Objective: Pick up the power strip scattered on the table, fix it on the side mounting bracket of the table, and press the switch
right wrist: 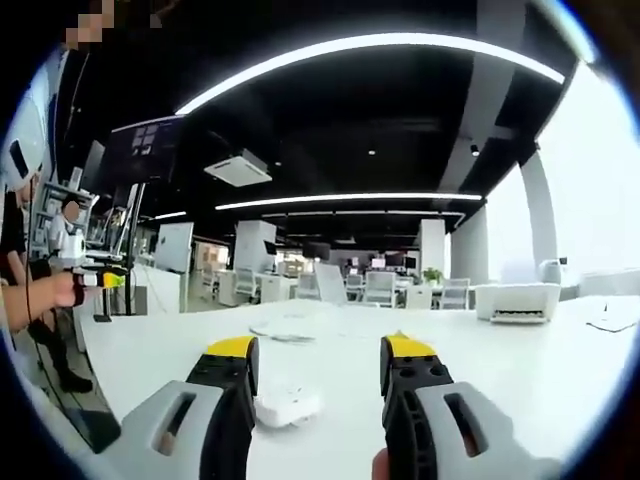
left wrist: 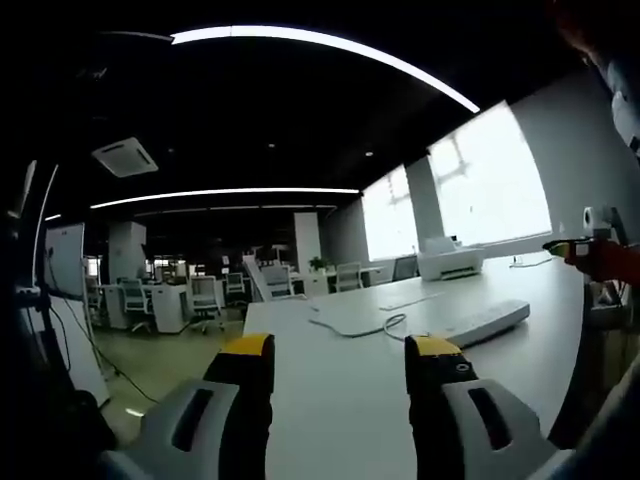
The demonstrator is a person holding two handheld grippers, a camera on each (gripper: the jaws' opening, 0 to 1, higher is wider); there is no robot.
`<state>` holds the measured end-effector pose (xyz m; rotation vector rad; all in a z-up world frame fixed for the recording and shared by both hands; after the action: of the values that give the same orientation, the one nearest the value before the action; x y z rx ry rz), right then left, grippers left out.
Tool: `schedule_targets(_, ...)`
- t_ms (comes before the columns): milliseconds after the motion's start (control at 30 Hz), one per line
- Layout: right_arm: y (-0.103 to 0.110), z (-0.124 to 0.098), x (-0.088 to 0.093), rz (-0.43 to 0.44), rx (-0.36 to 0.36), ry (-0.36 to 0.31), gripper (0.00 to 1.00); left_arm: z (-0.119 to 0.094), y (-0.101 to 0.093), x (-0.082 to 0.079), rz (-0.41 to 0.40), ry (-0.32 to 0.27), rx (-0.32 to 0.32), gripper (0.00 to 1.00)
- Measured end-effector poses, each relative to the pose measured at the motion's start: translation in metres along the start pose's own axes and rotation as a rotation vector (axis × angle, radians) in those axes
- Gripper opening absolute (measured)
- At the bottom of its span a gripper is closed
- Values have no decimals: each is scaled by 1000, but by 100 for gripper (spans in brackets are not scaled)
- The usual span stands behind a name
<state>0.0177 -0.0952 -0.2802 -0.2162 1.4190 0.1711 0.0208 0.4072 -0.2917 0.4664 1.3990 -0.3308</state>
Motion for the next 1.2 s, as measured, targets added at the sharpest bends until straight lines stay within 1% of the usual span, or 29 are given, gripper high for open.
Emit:
schedule_targets(333,-3,2,-3,-46,-4,0,45,0,-2,2,-3,6,1,57)
schedule_targets(567,-8,5,-3,-50,2,2,45,-1,-1,3,3,19,-1,57)
schedule_targets(800,-7,8,-9,-77,-17,-3,45,-3,-2,5,-6,17,0,57)
schedule_targets(1067,-8,9,-10,-101,-39,7,45,-2,-5,7,-12,25,16,58)
schedule_targets(1100,-8,9,-10,-100,-48,7,45,-2,-6,8,-20,25,19,58)
schedule_targets(1133,-7,10,-10,-71,-70,10,45,-1,-7,8,-30,21,22,58)
schedule_targets(1167,-8,10,-10,-51,-76,9,46,-1,-8,8,-34,19,26,58)
schedule_targets(1200,-9,10,-10,-55,-79,9,46,0,-9,8,-36,17,30,58)
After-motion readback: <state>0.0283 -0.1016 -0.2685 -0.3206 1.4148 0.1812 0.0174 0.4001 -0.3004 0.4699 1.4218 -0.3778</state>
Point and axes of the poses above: the point that each gripper's makers call its tool centre point, and the gripper's own axes: z roughly forward along the fingers, y roughly to its left, x roughly out of its underside, the point moved 5 cm from there along -z, roughly backward along the fingers, and after that the axes turned 11 degrees about x, right-handed, at the moved point
